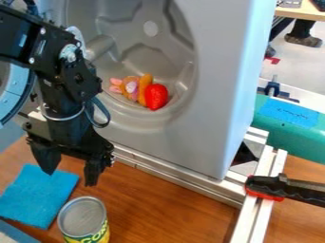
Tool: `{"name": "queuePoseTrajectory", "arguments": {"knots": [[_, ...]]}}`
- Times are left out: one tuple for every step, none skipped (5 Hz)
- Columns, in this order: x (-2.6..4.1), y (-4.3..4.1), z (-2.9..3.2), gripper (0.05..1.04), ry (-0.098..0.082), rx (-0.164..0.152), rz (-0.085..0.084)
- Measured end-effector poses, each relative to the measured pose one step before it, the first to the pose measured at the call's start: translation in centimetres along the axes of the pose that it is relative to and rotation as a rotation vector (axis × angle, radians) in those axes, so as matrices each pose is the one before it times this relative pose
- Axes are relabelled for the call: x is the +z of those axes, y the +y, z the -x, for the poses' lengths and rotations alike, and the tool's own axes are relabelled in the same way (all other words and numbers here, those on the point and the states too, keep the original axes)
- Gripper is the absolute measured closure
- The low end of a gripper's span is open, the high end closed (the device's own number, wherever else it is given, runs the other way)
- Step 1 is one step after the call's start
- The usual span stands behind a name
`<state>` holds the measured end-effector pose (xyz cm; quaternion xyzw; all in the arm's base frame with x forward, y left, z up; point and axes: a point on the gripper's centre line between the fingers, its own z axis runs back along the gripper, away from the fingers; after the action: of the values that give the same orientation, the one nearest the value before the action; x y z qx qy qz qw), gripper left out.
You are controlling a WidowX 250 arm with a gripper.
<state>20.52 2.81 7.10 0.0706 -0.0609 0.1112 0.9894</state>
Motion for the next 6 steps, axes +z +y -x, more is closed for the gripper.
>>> {"name": "queuePoseTrajectory", "arguments": {"knots": [[-0.300, -0.039, 0.316, 0.083, 0.0213, -0.0174, 0.0012], [-0.851, 1.974, -0.150, 0.083, 0.0997, -0.1547, 0.0986], [-0.112, 2.263, 0.242, 0.083, 0.0362, -0.0775, 0.0490], [-1.153, 1.810, 0.019, 0.083, -0.0072, -0.0391, 0.0012], [-1.484, 0.684, -0.227, 0.083, -0.0663, 0.0163, -0.0110], [-2.086, 0.638, 0.312, 0.083, -0.0355, 0.0568, 0.0847]]}}
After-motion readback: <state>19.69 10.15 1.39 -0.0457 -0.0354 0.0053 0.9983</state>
